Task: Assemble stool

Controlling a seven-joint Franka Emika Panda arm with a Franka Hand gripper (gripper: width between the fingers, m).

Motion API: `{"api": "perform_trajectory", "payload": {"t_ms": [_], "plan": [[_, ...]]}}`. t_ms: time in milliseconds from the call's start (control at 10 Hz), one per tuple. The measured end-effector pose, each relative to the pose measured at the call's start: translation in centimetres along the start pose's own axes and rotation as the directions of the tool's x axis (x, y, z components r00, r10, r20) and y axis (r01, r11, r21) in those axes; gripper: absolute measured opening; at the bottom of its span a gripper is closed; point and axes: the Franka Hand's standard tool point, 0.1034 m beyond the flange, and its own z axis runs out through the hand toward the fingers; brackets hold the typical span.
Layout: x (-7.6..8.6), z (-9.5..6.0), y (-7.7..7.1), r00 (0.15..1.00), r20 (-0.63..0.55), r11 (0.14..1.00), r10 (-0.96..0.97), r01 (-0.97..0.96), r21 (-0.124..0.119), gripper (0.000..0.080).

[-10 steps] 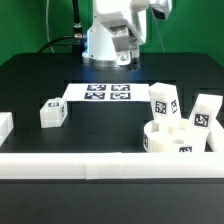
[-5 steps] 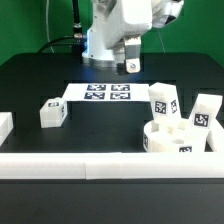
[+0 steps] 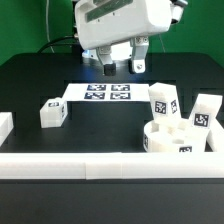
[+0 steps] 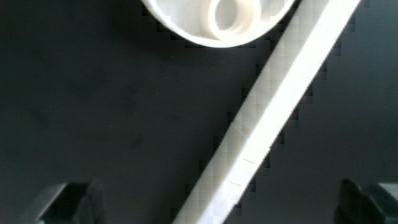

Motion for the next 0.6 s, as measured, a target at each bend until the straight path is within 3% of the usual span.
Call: {"api": "perform_trajectory", "payload": {"t_ms": [200,400,600], "plan": [[0.9,0.3,1.2,0.931,-0.003,0.929,-0.366,0.365,-0.056,0.0649],[1.8,0.4,2.4,0.875,0.006,0.873,-0.484,0.484,-0.064,0.0649],[1.8,0.4,2.3,0.803,0.016,0.801,-0.596,0.595,-0.069,0.0649]]}}
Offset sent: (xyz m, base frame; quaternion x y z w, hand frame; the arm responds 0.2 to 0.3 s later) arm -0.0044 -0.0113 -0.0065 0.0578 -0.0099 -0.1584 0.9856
